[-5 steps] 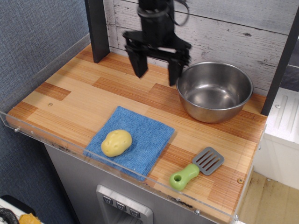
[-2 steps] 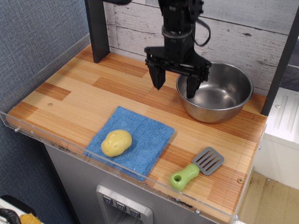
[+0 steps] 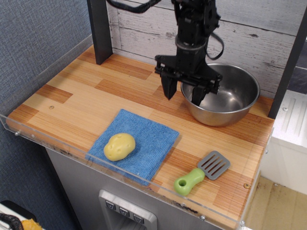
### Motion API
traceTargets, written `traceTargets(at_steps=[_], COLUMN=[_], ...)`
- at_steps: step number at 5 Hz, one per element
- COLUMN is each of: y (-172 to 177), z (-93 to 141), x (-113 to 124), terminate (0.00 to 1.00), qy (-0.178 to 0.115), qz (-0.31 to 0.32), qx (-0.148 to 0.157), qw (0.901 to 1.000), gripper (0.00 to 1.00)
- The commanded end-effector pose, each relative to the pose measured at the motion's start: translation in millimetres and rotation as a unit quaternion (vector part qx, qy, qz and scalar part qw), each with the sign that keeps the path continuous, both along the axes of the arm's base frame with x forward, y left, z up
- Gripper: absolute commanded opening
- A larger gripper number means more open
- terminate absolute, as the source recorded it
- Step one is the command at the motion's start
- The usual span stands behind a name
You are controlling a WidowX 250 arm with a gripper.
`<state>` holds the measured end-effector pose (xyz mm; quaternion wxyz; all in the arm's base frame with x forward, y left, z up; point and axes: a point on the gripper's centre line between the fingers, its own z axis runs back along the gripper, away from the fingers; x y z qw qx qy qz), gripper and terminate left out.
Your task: Move the bowel to the left front corner of the table
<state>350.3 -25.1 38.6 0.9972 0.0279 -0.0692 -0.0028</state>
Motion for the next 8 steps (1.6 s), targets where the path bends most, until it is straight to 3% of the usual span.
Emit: traceTargets(at_steps=[1,2,3,4,5,6,7,8], y=[2.7,6.6,10.9,11.2,35.3,82.3,127.9,175.3], z=[31.4,46.7,65.0,90.9,113.9,118.1,102.8,88.4], x=[-9.0,-11.6,-16.3,-31.7,-73.0,-122.8,-156.4,-175.3], terminate=[0.0,0.0,0.0,0.0,0.0,0.0,0.0,0.0], qy=[-0.033,-0.044,-0.059,-0.081,-0.099,-0.085,-0.048,-0.011], qz=[-0.013,-0.022,-0.035,-0.05,-0.04,0.009,0.054,0.1], qx=[-0.022,-0.037,-0.071,-0.08,-0.086,-0.089,-0.064,-0.042], qw=[0.9991,0.9981,0.9951,0.9922,0.9906,0.9923,0.9953,0.9941], gripper=[0.0,0.0,0.0,0.0,0.0,0.0,0.0,0.0])
